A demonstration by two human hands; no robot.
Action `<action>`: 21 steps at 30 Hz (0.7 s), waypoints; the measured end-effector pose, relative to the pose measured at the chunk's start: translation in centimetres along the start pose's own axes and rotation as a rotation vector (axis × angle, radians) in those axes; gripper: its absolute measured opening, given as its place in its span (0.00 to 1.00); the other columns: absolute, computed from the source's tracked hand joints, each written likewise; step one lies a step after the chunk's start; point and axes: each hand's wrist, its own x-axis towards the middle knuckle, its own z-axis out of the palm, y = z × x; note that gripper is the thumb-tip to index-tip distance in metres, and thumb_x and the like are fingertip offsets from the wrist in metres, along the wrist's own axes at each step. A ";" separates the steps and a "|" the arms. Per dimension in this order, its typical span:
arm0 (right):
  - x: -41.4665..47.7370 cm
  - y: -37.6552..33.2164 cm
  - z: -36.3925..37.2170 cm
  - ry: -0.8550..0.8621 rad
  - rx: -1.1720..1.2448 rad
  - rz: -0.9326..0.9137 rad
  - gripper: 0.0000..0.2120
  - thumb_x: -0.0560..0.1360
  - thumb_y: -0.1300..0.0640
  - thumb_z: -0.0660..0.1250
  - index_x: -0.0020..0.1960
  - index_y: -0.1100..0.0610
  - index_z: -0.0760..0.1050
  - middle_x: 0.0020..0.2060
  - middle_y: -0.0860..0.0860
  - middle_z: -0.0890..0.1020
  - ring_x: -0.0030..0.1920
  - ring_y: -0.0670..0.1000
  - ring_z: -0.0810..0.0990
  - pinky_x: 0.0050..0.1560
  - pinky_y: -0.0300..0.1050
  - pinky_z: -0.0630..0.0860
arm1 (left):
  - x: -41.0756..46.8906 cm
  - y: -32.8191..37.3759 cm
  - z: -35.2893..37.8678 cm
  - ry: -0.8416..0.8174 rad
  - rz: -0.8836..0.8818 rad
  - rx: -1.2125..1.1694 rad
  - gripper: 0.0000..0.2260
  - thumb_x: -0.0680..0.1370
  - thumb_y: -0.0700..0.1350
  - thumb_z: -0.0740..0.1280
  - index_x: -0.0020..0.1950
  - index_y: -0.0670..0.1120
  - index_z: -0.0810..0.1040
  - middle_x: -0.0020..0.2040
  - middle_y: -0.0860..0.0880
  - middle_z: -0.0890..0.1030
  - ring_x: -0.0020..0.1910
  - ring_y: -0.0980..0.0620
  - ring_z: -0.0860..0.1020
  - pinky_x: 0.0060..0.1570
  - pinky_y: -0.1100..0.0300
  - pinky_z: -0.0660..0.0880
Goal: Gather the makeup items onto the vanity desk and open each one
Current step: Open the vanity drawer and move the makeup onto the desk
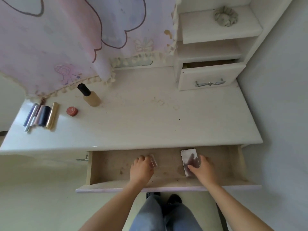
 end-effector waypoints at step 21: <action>4.2 -2.0 5.8 -0.007 -0.315 0.241 0.47 0.66 0.52 0.73 0.73 0.63 0.48 0.66 0.61 0.64 0.65 0.61 0.66 0.62 0.55 0.70 | 4.3 -1.8 3.2 -0.012 0.156 0.243 0.21 0.75 0.44 0.61 0.66 0.43 0.64 0.65 0.41 0.68 0.62 0.41 0.67 0.57 0.51 0.66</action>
